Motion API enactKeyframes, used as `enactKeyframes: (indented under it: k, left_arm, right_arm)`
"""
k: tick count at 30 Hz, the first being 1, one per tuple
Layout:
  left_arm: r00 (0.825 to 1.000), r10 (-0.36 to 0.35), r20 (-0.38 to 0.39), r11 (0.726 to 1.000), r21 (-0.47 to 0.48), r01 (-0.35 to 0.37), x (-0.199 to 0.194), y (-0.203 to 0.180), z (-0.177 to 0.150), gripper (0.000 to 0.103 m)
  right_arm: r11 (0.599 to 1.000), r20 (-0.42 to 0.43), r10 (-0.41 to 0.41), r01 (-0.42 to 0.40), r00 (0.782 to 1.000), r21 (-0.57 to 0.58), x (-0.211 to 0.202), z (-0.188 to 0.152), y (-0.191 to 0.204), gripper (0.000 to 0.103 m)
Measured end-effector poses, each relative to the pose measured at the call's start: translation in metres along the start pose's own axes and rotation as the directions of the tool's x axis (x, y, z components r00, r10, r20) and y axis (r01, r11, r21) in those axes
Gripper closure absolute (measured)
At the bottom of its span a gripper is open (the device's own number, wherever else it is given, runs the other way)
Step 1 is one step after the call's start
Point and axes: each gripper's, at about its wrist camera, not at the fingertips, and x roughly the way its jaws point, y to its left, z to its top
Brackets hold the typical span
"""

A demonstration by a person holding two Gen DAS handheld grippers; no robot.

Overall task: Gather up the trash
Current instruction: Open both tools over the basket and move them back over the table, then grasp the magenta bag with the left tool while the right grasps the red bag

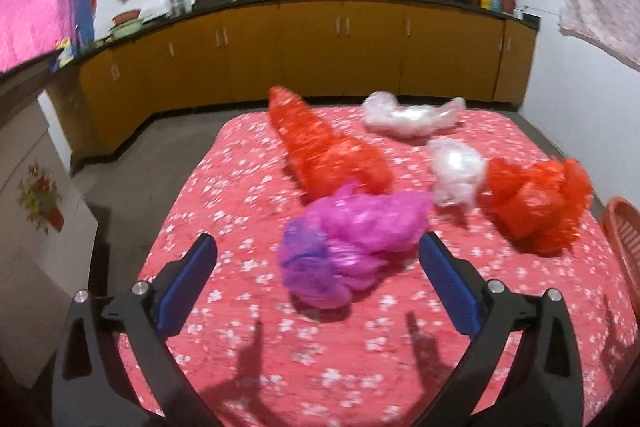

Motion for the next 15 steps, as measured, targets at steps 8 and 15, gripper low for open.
enactKeyframes:
  k: [8, 15]
  left_arm:
    - [0.999, -0.008, -0.037, 1.000, -0.011, 0.008, 0.022, 0.012, 0.006, 0.004]
    - [0.998, -0.042, -0.056, 0.999, -0.018, 0.041, 0.033, 0.016, 0.009, 0.004]
  right_arm:
    - [0.987, -0.057, 0.125, -0.130, 0.991, -0.097, 0.049, 0.004, 0.052, 0.014]
    - [0.978, -0.129, 0.115, -0.135, 0.985, -0.160, 0.089, 0.003, 0.068, 0.021]
